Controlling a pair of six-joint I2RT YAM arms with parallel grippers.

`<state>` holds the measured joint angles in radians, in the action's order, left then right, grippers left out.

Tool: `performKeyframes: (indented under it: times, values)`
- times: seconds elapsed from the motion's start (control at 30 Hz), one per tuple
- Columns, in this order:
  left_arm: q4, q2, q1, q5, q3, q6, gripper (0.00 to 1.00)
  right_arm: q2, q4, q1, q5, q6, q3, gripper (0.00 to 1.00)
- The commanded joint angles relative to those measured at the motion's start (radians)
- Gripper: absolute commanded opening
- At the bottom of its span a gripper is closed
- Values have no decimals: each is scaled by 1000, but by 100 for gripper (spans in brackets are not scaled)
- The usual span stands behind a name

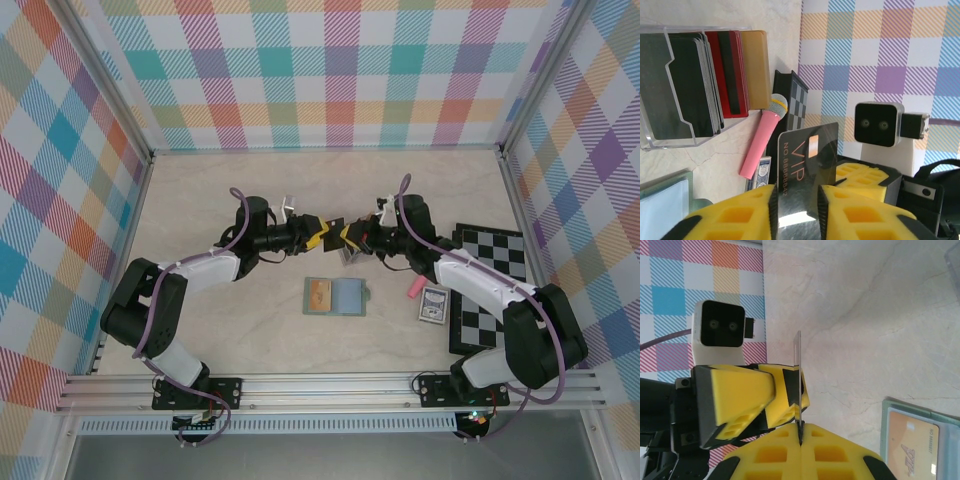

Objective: Put the credit cards into the card holder
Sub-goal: Insert the credit card into the card slot.

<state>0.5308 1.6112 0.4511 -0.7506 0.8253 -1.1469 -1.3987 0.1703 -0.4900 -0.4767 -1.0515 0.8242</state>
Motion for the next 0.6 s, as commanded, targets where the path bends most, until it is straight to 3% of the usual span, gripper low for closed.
performKeyframes:
  times: [0.0, 0.23, 0.43, 0.57]
  values:
    - [58, -8, 14, -21, -8, 2, 21, -3, 54, 6, -14, -22, -20, 5]
    - [24, -45, 14, -1, -28, 45, 0, -10, -25, 5, -3, 11, -22, 12]
    - [-231, -88, 21, 64, -71, 229, 0, -15, -447, -38, 182, 222, 47, 33]
    - [-280, -106, 39, 109, -137, 270, 0, -101, -598, -133, 253, 316, 126, 35]
